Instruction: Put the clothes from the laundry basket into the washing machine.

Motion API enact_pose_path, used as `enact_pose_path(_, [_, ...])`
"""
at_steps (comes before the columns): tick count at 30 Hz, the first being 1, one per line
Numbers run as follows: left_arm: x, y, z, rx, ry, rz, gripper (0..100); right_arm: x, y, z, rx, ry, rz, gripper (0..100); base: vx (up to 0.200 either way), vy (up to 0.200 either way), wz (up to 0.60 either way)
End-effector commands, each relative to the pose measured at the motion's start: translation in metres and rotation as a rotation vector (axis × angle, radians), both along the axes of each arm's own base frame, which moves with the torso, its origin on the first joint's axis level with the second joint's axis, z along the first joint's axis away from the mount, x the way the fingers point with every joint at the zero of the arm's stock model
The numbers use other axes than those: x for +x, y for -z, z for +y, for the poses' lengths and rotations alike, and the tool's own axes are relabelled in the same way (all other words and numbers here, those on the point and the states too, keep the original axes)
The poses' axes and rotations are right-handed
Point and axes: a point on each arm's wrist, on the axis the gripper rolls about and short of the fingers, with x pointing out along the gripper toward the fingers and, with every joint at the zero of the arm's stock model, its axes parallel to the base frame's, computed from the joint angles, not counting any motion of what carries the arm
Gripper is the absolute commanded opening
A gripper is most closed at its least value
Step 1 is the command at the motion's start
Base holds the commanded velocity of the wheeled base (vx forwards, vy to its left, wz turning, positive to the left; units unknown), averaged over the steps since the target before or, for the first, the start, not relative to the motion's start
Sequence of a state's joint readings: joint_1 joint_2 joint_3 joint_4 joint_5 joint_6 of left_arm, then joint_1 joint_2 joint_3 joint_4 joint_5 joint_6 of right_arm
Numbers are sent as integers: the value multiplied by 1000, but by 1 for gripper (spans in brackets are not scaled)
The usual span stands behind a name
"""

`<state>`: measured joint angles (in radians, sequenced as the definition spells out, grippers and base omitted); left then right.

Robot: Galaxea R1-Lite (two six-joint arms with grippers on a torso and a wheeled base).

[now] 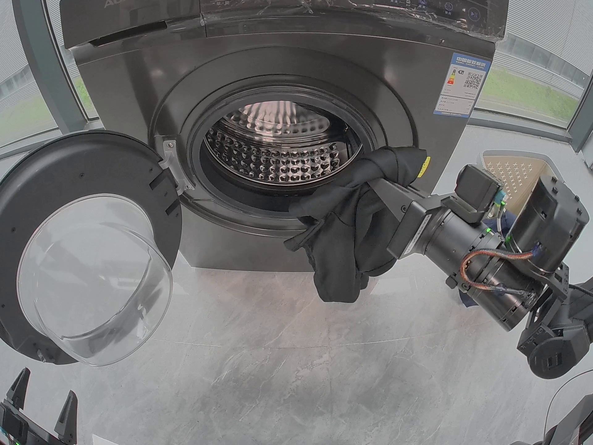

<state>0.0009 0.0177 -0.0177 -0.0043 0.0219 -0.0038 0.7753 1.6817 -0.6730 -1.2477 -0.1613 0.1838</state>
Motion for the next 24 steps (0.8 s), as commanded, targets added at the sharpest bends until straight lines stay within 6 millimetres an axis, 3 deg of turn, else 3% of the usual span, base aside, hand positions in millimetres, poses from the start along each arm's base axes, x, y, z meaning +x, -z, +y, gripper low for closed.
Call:
enact_pose_path(1, [1, 5, 0, -8, -2, 7, 100, 2, 4, 4, -6, -6, 6, 0, 0, 0, 0])
enact_pose_path(6, [0, 0, 0, -7, -3, -28, 100, 5, 10, 13, -15, -20, 17, 0, 0, 0, 0])
enact_pose_path(8, [-7, -27, -1, -18, 26, -137, 100, 5, 8, 15, -9, -24, 11, 0, 0, 0, 0])
enact_pose_path(9, [-14, -53, -3, -30, 125, -210, 100, 3, 4, 18, 6, -38, -4, 0, 0, 0, 0])
enact_pose_path(12, [-13, -74, -6, -86, 284, -168, 100, 3, 1, 22, 20, -47, -20, 0, 0, 0, 0])
enact_pose_path(16, [5, -73, -8, -179, 373, -28, 100, 7, 1, 26, 21, -46, -21, 0, 0, 0, 0])
enact_pose_path(24, [40, -72, -13, -160, 632, 157, 100, 9, 3, 28, 15, -44, -14, 0, 0, 0, 0])
